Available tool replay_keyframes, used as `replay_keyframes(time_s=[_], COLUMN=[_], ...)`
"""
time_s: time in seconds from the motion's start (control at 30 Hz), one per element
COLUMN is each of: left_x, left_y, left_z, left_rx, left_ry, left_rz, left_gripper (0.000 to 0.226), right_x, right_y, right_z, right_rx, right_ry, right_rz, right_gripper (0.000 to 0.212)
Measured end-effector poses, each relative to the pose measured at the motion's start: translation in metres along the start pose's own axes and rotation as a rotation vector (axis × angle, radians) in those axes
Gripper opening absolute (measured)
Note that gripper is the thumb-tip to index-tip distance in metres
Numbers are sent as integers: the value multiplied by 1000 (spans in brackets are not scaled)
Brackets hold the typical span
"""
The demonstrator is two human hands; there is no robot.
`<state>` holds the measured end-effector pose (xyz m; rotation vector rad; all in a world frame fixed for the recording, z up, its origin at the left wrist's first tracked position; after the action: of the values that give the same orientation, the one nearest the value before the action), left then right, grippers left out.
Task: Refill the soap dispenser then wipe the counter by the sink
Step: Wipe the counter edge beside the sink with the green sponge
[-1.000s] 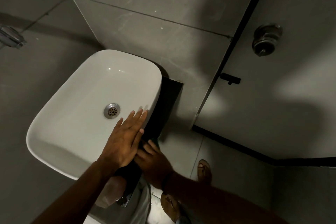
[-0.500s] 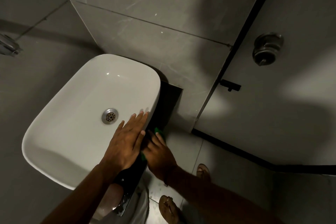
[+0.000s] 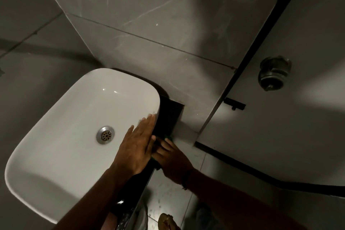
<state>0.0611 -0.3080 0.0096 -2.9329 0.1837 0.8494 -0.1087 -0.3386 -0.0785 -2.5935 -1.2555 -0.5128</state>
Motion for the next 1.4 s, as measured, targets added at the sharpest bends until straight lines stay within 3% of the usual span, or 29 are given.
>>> replay_keyframes(time_s=[0.2,0.3,0.4,0.6,0.8,0.87,1.1,1.23,1.3,1.4], left_x=[3,1,-3,-6,-11,-12,-32,-62,-80,-104], left_y=[12,19,22,23,22,22,14,-21,-45,-85], left_z=[2,3,5,8,5,6,6,-5,-12,-23], left_rx=[3,-1,-15,-48,-41,-46,-10,-100,-161,-213], left_ry=[13,7,4,5,20,53,177,239,259,299], left_rz=[0,-17,-20,-32,-54,-55,-226,-412,-495,-578], left_gripper=[64,64,64,64,64,64,69,74,75,76], right_x=[-37,-36,-59,-68,-72,-86,-71,-43,-14,45], right_y=[77,61,42,111,63,76,85,33,18,11], right_z=[-38,-26,-33,-48,-46,-50,-77,-124,-145,-165], right_rx=[4,5,49,14,46,5,34,-69,-113,-170], right_ry=[15,-2,-67,-30,-3,-33,82,39,41,72], right_rz=[342,210,47,365,152,206,335,222,59,-208], right_gripper=[68,52,54,58,59,52,67,75,79,66])
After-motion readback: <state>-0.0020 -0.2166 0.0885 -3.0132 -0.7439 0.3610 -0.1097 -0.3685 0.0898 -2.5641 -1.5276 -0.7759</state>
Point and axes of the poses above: each hand's wrist, its own y-axis towards the middle knuckle, its own z-axis out of the palm, x = y × z, the point moved 1 cm from there along y, towards the middle knuckle, and after that the axes turned 10 degrees about z, right-handed, at the moved point
